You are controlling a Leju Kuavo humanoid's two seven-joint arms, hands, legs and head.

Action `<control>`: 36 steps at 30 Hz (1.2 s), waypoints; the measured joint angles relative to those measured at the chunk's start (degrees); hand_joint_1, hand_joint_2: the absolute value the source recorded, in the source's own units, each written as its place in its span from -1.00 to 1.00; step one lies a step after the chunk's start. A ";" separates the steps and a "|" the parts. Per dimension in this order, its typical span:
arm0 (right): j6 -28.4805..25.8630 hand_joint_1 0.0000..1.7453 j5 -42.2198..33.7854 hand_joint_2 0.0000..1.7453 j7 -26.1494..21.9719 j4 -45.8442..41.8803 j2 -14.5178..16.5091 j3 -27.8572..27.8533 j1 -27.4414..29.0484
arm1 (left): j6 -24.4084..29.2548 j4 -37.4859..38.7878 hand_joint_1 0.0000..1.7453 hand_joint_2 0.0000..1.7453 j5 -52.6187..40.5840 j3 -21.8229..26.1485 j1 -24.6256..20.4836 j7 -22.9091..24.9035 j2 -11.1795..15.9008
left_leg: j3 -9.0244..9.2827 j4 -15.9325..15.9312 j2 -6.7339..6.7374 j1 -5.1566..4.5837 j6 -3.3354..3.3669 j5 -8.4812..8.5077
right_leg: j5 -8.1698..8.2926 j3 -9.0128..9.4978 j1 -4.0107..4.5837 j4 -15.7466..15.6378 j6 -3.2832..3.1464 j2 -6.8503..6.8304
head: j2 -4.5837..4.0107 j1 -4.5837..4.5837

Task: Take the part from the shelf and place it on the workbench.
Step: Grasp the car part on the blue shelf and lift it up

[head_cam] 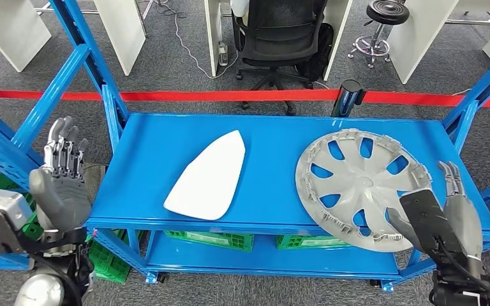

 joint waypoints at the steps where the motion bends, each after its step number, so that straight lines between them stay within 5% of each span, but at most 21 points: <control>1: 0.00 -1.00 0.01 1.00 -0.01 0.13 0.00 0.16 -0.05 | -0.03 0.02 -1.00 -1.00 0.00 -0.08 -0.04 0.02 -0.04 | 0.00 0.00 0.00 0.01 -0.01 -0.01 | -0.01 0.00 0.01 0.00 -0.01 0.00 | 0.00 -0.01; 7: 0.00 -1.00 0.00 1.00 -0.03 0.83 0.00 0.93 -0.30 | -0.42 0.24 -1.00 -1.00 0.31 -0.73 -0.17 -0.03 -0.14 | -0.02 -0.02 0.00 0.02 -0.02 -0.03 | -0.03 -0.02 0.02 -0.01 -0.03 0.00 | 0.00 0.01; 18: 1.09 -1.00 -1.59 1.00 -2.53 4.22 0.33 2.94 -2.59 | -9.91 0.91 -1.00 -1.00 1.38 -5.33 -3.37 0.35 -0.96 | -0.08 -0.01 -0.02 0.01 0.00 -0.01 | 0.03 -0.01 0.00 -0.04 0.00 -0.02 | 0.00 0.09; 36: 4.42 -1.00 -8.08 1.00 -4.16 16.23 1.63 6.97 -5.05 | -12.91 2.22 -1.00 -1.00 5.00 -8.40 -5.83 2.88 -1.05 | -0.13 -0.03 -0.02 0.04 0.00 -0.01 | 0.01 -0.05 0.05 -0.04 -0.03 -0.05 | 0.00 0.08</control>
